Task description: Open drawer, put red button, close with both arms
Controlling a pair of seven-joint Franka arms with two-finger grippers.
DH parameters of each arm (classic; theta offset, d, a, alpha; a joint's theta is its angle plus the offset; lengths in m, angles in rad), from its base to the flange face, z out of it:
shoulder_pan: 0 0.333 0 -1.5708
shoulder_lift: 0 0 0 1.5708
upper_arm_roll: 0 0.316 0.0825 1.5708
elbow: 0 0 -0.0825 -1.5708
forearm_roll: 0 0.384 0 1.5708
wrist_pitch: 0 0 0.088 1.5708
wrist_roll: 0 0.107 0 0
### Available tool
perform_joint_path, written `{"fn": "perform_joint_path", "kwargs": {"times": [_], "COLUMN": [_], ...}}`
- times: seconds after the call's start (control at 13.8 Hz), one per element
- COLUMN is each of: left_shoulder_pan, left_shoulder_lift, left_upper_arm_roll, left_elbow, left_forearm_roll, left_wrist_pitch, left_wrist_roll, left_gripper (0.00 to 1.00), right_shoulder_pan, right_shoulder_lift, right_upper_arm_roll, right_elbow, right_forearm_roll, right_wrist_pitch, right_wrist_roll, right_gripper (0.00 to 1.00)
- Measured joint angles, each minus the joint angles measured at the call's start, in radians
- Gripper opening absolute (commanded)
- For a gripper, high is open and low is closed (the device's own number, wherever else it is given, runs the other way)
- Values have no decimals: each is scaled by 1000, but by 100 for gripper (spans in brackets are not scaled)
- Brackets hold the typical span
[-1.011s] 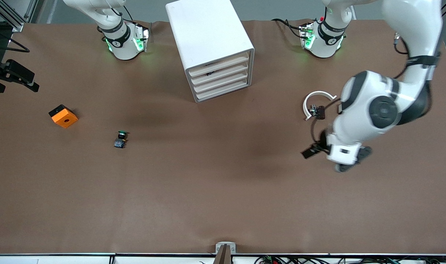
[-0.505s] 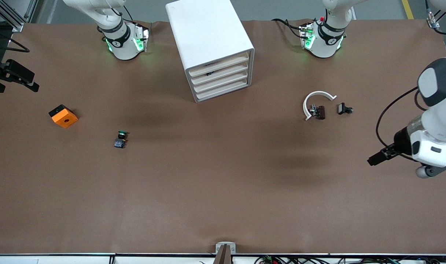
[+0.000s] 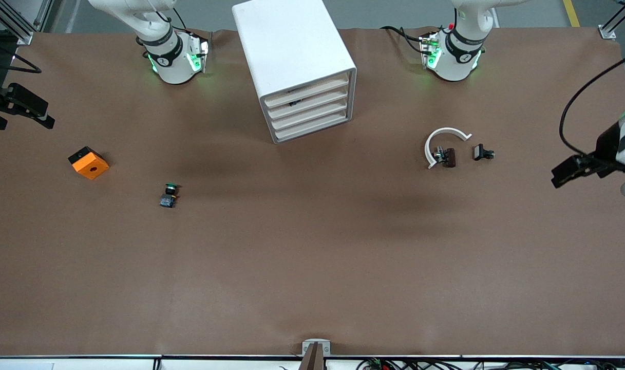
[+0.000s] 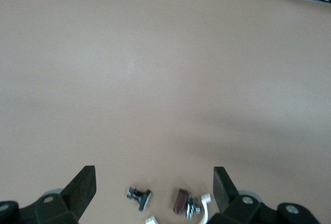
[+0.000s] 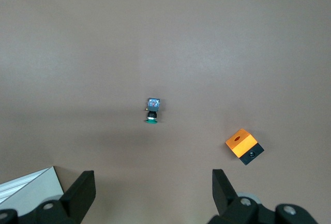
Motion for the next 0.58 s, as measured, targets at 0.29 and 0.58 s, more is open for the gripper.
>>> {"fn": "perform_joint_path", "kwargs": {"times": [0.29,0.58], "left_shoulder_pan": [-19,-25], "left_shoulder_lift": [-110,-176], "left_upper_arm_roll": [14,2], "left_elbow": [-48,-94], "left_forearm_roll": [-20,-20], "left_wrist_pitch": [-72,-88], "left_wrist_roll": [16,16], "left_gripper": [100,100], "right_shoulder_pan": [0,0], "right_shoulder_lift": [0,0], "right_upper_arm_roll": [0,0], "right_elbow": [0,0], "right_forearm_roll": [0,0], "right_wrist_pitch": [0,0], "right_wrist_roll": [0,0], "right_gripper": [100,100]}}
